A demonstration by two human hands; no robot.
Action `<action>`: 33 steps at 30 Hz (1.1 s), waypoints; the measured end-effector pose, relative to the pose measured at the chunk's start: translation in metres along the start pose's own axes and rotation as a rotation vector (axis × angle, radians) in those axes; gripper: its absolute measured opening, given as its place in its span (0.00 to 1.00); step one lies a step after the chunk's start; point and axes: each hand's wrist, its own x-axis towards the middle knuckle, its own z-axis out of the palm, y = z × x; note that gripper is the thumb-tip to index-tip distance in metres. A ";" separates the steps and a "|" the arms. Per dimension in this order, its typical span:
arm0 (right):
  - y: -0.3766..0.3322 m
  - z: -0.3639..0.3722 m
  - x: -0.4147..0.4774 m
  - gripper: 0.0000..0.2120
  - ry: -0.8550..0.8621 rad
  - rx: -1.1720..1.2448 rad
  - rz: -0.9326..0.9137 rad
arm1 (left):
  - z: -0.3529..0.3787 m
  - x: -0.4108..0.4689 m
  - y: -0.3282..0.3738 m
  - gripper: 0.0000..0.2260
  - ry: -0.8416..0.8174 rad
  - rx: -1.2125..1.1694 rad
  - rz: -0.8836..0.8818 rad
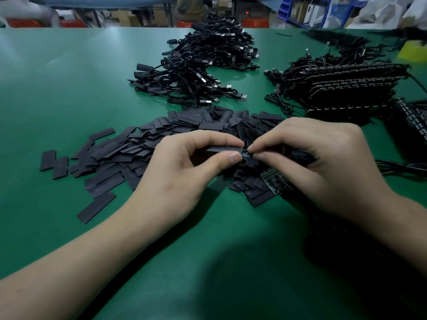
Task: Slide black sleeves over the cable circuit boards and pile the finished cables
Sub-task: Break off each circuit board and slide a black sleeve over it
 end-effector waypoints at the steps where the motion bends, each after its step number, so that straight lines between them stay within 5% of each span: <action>1: 0.000 0.000 0.000 0.04 0.000 0.000 -0.004 | 0.000 -0.001 0.000 0.06 -0.005 -0.012 -0.002; 10: -0.003 0.004 -0.002 0.03 0.015 -0.018 -0.029 | 0.003 -0.003 0.003 0.08 0.007 0.041 0.029; 17: -0.007 0.003 -0.001 0.07 0.058 0.121 0.198 | 0.000 -0.004 0.008 0.09 0.091 0.103 0.123; 33: -0.013 0.007 -0.001 0.05 0.096 0.073 0.189 | 0.001 -0.006 0.010 0.11 0.115 0.188 0.208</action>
